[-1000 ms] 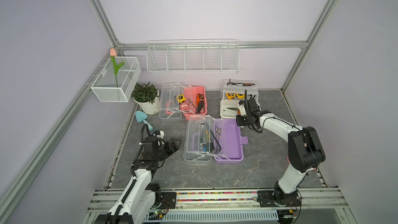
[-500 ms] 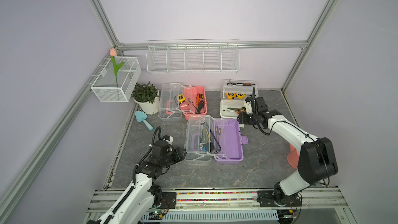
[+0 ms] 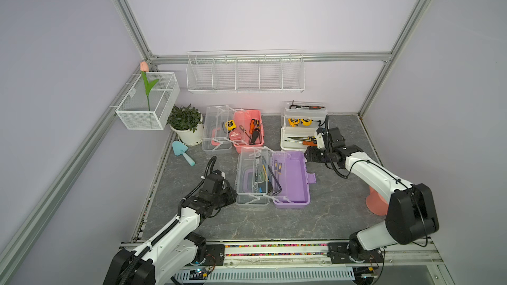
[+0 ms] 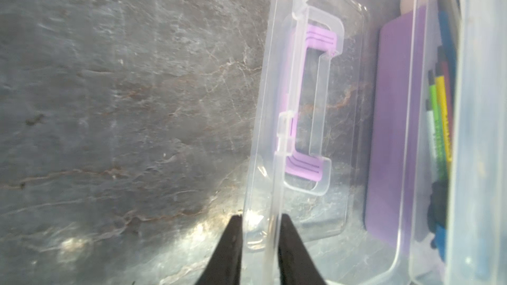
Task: Close toolboxes
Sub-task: Close the toolbox lid.
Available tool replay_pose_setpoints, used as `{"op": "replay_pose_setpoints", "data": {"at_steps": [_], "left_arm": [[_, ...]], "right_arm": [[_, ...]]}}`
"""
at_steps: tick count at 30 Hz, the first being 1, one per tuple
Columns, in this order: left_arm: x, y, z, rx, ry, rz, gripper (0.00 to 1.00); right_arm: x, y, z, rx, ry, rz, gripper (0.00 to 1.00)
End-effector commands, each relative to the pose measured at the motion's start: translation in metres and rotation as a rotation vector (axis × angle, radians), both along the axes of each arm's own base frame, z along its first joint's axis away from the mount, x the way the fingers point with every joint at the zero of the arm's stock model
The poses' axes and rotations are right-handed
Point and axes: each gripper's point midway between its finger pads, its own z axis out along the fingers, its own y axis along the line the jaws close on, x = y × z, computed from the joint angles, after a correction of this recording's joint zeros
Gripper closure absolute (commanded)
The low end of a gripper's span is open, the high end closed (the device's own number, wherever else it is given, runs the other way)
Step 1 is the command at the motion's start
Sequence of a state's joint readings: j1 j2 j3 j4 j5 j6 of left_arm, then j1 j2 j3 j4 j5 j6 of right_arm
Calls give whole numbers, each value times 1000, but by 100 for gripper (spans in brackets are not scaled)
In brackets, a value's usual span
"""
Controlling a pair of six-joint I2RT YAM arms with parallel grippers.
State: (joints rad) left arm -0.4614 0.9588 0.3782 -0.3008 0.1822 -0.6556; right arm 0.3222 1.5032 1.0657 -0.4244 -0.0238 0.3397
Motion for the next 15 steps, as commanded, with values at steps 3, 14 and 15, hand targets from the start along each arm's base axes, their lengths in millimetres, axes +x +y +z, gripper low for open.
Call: {"op": "replay_pose_setpoints", "data": {"at_steps": [3,14,15], "left_arm": [[13,11,-3,109,-9,38,83],[26,20,23,212,-64,26,100],[29,21,30,226,-82,27,100]], "right_arm": [[-4,-20,-9,-43,3,-111,11],[-19,-26,-18,-30,51,-110,11],[-22,-24,-19,-13,51,-104,11]]}}
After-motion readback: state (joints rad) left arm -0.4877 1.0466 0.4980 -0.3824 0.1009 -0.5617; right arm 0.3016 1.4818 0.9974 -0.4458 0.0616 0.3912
